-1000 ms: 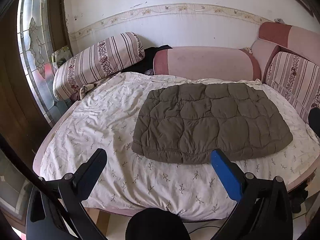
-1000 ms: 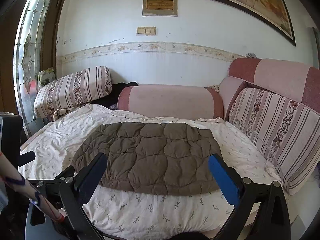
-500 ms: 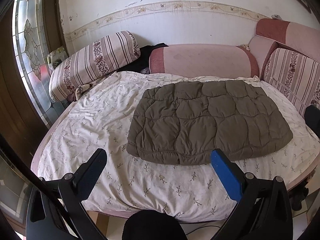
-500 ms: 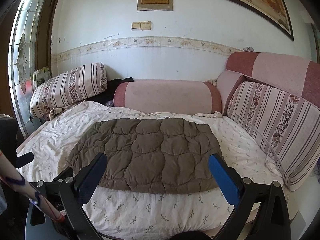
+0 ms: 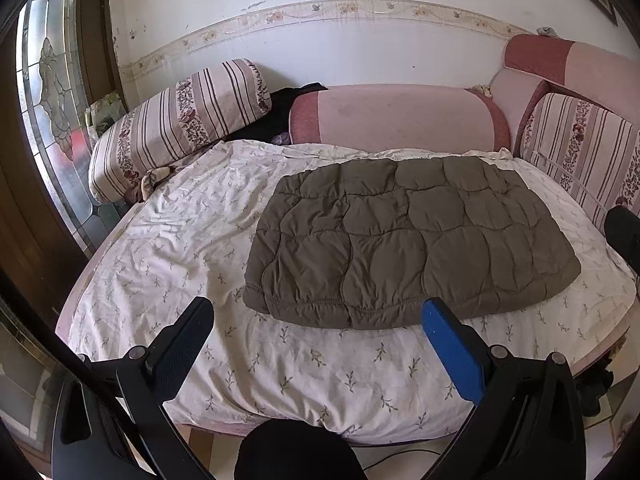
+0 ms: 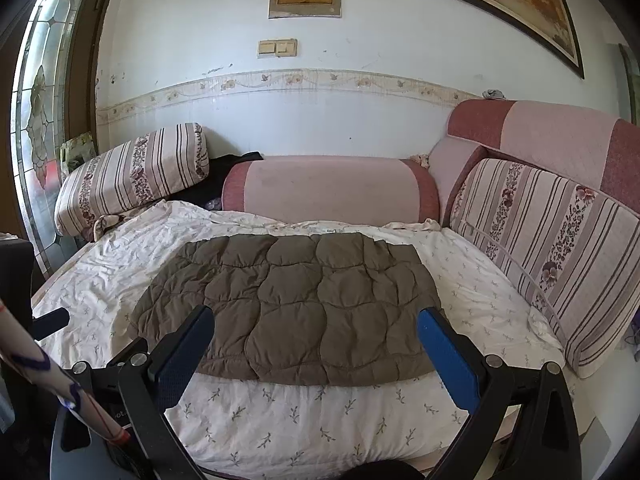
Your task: Fold large clothes
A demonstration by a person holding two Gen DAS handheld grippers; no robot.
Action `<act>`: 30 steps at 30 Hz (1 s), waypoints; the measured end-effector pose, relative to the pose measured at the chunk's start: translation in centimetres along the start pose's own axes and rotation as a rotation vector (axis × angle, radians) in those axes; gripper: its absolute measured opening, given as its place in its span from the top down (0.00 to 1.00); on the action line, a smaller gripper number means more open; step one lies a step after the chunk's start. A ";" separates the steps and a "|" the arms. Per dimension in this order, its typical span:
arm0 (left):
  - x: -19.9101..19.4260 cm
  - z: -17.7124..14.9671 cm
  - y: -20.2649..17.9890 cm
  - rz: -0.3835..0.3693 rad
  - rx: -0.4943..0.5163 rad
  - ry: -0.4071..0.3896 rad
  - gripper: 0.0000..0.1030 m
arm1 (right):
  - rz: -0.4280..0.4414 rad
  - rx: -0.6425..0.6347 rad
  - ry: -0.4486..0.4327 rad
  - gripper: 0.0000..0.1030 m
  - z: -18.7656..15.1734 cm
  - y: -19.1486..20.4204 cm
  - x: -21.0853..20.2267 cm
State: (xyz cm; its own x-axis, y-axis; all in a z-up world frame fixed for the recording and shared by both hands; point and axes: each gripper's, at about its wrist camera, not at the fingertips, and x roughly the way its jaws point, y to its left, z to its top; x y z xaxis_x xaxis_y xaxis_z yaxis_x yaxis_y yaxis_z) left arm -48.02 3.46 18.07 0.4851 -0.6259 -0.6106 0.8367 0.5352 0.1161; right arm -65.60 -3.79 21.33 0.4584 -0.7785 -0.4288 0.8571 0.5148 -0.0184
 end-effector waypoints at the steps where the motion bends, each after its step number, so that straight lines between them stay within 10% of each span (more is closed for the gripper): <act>1: 0.0 0.0 0.0 0.001 -0.002 0.000 0.00 | 0.000 -0.002 0.001 0.00 0.0 0.1 0.0; 30: -0.7 -0.1 0.2 0.004 -0.013 -0.006 0.00 | 0.001 -0.010 0.001 0.00 0.0 0.4 -0.3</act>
State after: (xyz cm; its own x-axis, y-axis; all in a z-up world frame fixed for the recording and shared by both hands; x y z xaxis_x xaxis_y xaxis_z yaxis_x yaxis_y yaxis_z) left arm -48.24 4.05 18.43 0.4900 -0.6275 -0.6051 0.8315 0.5450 0.1081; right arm -65.36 -3.35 21.43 0.4591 -0.7774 -0.4300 0.8541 0.5194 -0.0271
